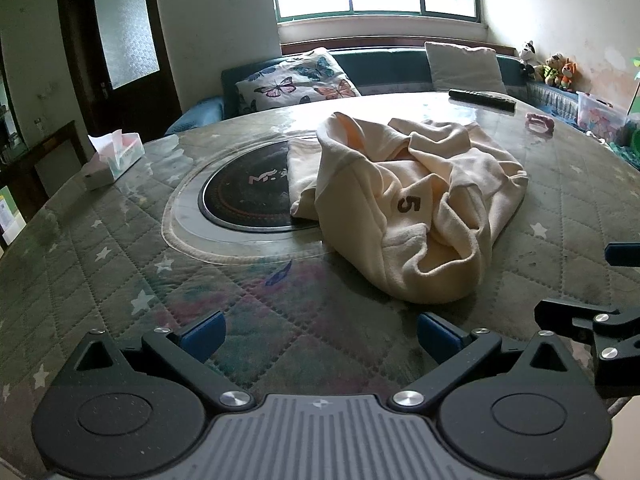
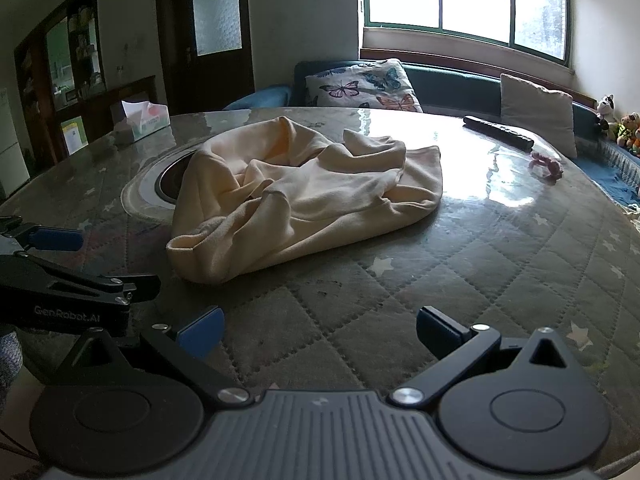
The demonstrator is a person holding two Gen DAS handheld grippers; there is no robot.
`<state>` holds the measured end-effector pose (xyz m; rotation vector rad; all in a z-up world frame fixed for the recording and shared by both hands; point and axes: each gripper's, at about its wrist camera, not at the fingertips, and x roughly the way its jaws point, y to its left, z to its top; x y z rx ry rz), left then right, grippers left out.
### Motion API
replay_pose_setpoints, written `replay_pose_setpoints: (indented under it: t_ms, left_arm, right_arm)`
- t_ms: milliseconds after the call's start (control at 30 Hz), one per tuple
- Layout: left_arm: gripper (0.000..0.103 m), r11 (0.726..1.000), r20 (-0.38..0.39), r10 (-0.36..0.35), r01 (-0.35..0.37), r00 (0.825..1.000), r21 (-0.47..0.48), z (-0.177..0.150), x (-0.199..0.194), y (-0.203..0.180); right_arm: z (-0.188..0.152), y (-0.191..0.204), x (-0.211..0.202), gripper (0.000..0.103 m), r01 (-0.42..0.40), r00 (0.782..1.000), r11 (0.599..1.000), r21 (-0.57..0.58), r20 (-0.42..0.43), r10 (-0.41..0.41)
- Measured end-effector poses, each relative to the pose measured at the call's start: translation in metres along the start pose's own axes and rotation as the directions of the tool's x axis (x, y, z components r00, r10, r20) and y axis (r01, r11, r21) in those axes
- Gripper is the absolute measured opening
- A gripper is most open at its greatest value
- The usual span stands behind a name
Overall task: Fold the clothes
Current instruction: 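Move both grippers toward the crumpled cream sweatshirt, then grasp the sweatshirt edge with the left gripper while the right gripper grasps another edge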
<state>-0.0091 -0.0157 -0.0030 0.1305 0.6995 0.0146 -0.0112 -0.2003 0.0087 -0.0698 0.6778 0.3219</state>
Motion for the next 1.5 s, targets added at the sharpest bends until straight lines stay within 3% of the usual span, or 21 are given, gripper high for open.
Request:
replay_pose_setpoints:
  t_ms: [933,1500]
  left_arm:
    - [0.103,1.000,-0.015,-0.006,0.007,1.000,0.002,0.014,0.012,0.002]
    - [0.103,1.000,0.019,0.005,-0.005,1.000,-0.010,0.048,0.028,0.019]
  right_arm:
    - [0.011,0.000,0.016,0.103,-0.024,1.000,1.000,-0.003,-0.020,0.024]
    - [0.043,-0.008,0.029,0.103,-0.051,0.999,0.999,0.008,-0.002,0.051]
